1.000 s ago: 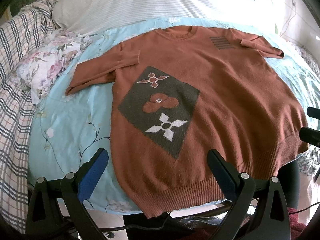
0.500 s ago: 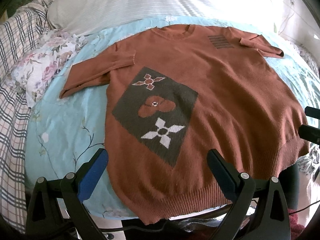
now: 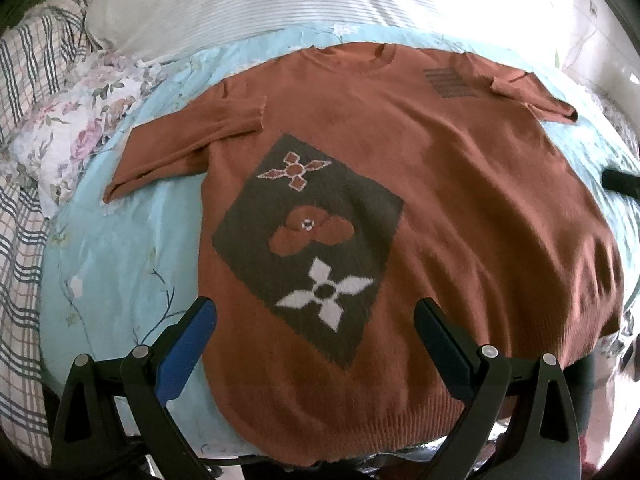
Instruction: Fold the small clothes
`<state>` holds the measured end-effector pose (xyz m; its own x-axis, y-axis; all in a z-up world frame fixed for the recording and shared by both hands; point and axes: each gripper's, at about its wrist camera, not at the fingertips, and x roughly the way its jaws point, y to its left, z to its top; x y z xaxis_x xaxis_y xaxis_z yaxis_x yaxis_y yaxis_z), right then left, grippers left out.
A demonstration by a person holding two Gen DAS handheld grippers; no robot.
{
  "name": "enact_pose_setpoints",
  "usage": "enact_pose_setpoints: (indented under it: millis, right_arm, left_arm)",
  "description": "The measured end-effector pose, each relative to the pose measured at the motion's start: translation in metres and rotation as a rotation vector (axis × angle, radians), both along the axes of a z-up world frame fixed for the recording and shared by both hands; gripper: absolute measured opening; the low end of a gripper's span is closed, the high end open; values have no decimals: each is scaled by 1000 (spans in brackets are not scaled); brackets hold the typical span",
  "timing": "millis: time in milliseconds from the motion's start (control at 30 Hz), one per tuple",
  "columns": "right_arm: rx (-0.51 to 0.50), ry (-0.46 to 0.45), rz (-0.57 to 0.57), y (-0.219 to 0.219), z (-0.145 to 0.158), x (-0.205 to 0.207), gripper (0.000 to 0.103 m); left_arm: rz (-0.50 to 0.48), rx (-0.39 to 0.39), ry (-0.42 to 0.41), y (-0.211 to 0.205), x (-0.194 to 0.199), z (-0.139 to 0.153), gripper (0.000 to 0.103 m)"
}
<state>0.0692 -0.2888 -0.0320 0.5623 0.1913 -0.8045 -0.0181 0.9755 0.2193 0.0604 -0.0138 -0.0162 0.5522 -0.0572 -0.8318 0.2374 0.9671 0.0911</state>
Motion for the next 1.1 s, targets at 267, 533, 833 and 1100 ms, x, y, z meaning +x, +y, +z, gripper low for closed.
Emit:
enact_pose_setpoints:
  millis: [267,533,833,1100]
  right_arm:
    - [-2,52,-47,-102,-28,124,79]
    - [-95,217,93,-120,-71,184,59]
    - [11,66,21,-107,-18,164,7]
    - [461,-134,-24,-9,19,164,7]
  left_arm:
    - [12,-17,60,-4,21,-15,99]
    - [11,-17,114,-12,44,-32,99]
    - [-11,-53,110,-15,53,-37,99]
    - [-11,-99,97,-9,53,-34,99]
